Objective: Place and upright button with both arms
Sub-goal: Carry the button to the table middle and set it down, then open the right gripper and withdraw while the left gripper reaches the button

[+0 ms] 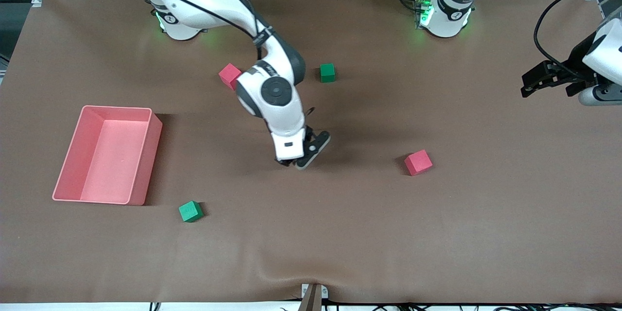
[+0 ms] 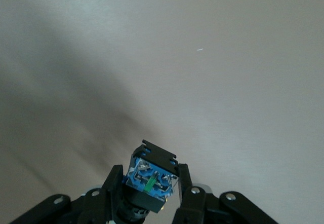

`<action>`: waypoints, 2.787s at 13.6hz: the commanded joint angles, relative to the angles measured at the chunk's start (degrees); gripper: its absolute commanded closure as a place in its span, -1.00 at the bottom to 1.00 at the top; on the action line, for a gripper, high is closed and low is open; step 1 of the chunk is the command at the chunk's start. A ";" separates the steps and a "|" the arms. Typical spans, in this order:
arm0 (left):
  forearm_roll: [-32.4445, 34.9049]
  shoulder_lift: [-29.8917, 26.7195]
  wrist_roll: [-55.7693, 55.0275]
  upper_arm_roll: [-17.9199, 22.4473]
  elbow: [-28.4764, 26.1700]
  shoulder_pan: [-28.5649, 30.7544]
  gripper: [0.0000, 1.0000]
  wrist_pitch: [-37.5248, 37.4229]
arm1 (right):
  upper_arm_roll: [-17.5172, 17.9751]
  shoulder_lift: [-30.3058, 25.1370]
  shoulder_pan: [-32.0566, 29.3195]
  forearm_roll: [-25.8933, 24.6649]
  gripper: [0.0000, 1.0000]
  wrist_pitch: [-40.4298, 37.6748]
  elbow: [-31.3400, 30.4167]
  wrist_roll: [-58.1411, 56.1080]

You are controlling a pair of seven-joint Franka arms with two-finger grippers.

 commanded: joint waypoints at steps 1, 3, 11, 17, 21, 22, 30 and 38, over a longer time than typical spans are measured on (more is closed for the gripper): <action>-0.40 0.50 0.10 -0.30 0.73 0.38 -1.00 -0.44 | -0.49 3.50 2.66 -0.87 0.66 1.60 3.05 8.60; -0.40 0.59 0.19 -0.30 0.56 0.38 -1.00 -0.52 | -0.66 6.49 4.95 -1.05 0.66 3.28 4.44 11.77; -0.49 1.73 -0.16 -0.38 0.82 -0.24 -1.00 -0.35 | -1.01 7.74 6.37 -1.05 -1.00 2.59 6.92 16.98; -0.31 4.71 -2.09 -1.09 0.90 -4.18 -1.00 2.10 | -0.93 -1.92 0.49 -0.26 -1.00 -13.46 6.39 17.24; 0.04 7.44 -11.83 -3.02 0.29 -7.35 -1.00 7.90 | -0.84 -8.25 -8.20 -0.17 -1.00 -24.90 5.69 16.45; 0.04 8.58 -14.64 -3.28 0.20 -8.92 -1.00 9.22 | -0.66 -9.83 -10.66 -0.17 -1.00 -28.84 5.69 16.27; 7.06 17.98 -40.65 -3.46 0.64 -25.00 -1.00 21.08 | -0.92 -18.02 -29.65 -0.35 -1.00 -34.86 -1.35 16.10; 15.15 28.00 -55.08 -3.29 0.90 -35.99 -1.00 33.74 | -1.01 -15.48 -40.56 -1.05 -1.00 -31.78 -7.41 14.69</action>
